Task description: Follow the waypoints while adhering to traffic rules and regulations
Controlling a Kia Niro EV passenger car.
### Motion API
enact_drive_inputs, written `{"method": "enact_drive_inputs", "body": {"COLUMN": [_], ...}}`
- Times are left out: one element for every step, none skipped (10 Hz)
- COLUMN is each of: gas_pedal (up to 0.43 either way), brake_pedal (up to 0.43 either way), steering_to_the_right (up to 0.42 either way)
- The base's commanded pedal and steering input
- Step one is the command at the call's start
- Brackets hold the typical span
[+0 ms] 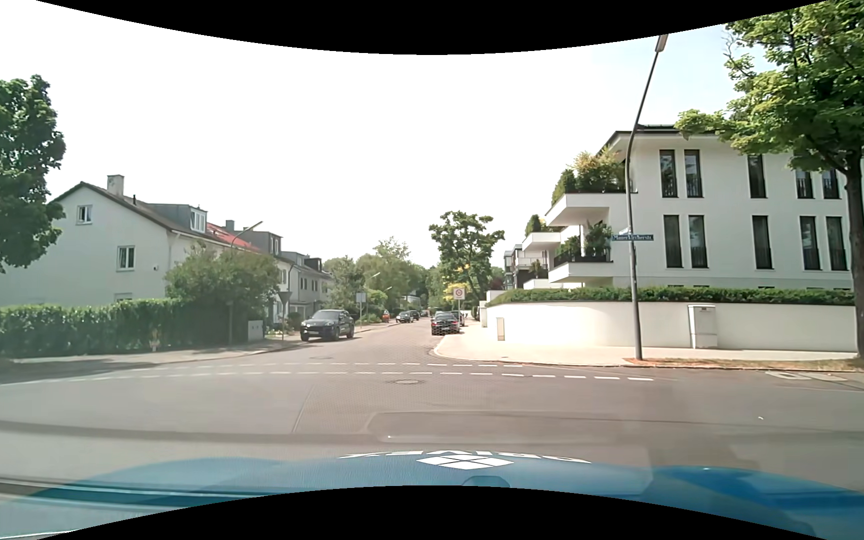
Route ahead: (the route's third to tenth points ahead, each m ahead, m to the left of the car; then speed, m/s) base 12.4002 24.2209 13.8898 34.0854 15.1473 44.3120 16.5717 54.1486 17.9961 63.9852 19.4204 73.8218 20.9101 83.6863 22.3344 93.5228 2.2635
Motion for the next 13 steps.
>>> {"method": "enact_drive_inputs", "body": {"gas_pedal": [0.319, 0.339, 0.358, 0.358, 0.358, 0.378, 0.409, 0.421, 0.421, 0.421, 0.421, 0.421, 0.421], "brake_pedal": [0.000, 0.000, 0.000, 0.000, 0.000, 0.000, 0.000, 0.000, 0.000, 0.000, 0.000, 0.000, 0.000], "steering_to_the_right": [-0.428, -0.444, -0.451, -0.460, -0.473, -0.486, -0.497, -0.511, -0.514, -0.512, -0.508, -0.504, -0.499]}}
